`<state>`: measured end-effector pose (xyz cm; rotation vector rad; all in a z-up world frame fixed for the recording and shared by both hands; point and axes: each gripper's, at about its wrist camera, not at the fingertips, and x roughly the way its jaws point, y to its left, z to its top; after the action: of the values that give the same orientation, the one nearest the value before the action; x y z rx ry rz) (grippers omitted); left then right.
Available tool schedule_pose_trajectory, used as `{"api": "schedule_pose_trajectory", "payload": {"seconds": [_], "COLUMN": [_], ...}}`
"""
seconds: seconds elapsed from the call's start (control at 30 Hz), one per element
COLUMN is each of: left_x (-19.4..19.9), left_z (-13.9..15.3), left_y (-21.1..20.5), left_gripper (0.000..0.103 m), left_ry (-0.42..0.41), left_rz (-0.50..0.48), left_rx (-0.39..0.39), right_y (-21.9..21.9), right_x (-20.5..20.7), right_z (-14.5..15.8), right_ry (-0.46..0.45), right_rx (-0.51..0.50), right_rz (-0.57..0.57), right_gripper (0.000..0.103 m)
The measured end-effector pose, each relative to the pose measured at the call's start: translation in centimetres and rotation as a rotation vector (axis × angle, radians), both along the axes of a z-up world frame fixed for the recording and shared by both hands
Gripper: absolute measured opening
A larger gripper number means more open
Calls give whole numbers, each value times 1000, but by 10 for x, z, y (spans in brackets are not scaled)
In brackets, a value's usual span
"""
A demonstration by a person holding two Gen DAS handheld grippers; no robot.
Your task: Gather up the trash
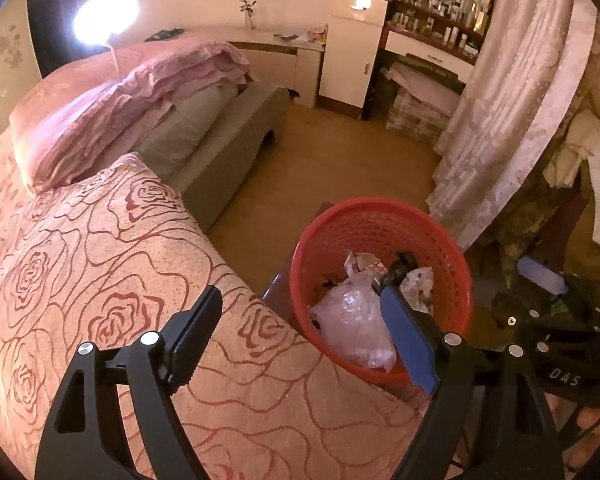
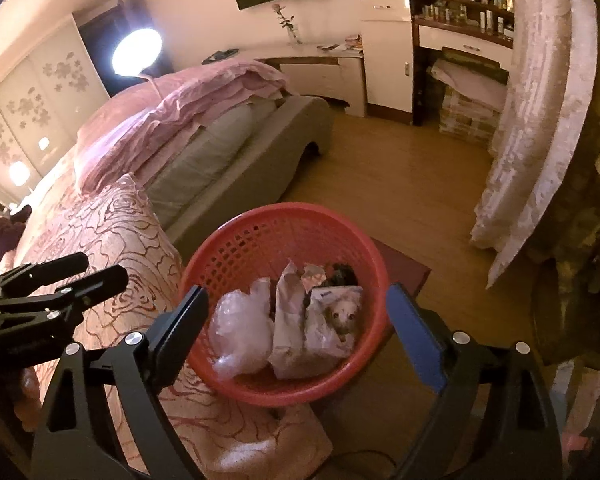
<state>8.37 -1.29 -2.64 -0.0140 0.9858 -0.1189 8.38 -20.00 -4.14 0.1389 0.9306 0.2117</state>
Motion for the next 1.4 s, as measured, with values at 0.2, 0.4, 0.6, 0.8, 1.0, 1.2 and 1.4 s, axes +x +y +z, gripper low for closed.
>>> {"api": "schedule_pose_trajectory", "payload": {"seconds": [0.2, 0.4, 0.6, 0.8, 1.0, 1.2, 1.4], "left_x": [-12, -25, -38, -48, -58, -65, -72], "left_z": [4, 10, 13, 15, 17, 16, 16], "left_y": [2, 3, 6, 9, 11, 10, 10], "left_gripper": [80, 81, 82, 82, 85, 85, 89], "left_ry": [-8, -37, -47, -59, -78, -86, -100], "left_rz": [12, 27, 46, 60, 74, 78, 89], "left_rx": [-6, 22, 31, 27, 27, 25, 34], "right_y": [3, 10, 15, 17, 16, 16, 18], "right_x": [-13, -24, -34, -42, -53, -60, -66], "right_z": [7, 11, 16, 23, 27, 28, 28], "right_ry": [-24, -40, -67, -91, -110, -121, -131], "right_rx": [-18, -25, -43, -40, -42, -44, -37], "right_rz": [-3, 7, 0, -3, -5, -7, -3], "right_gripper": [90, 95, 96, 96, 96, 96, 96]}}
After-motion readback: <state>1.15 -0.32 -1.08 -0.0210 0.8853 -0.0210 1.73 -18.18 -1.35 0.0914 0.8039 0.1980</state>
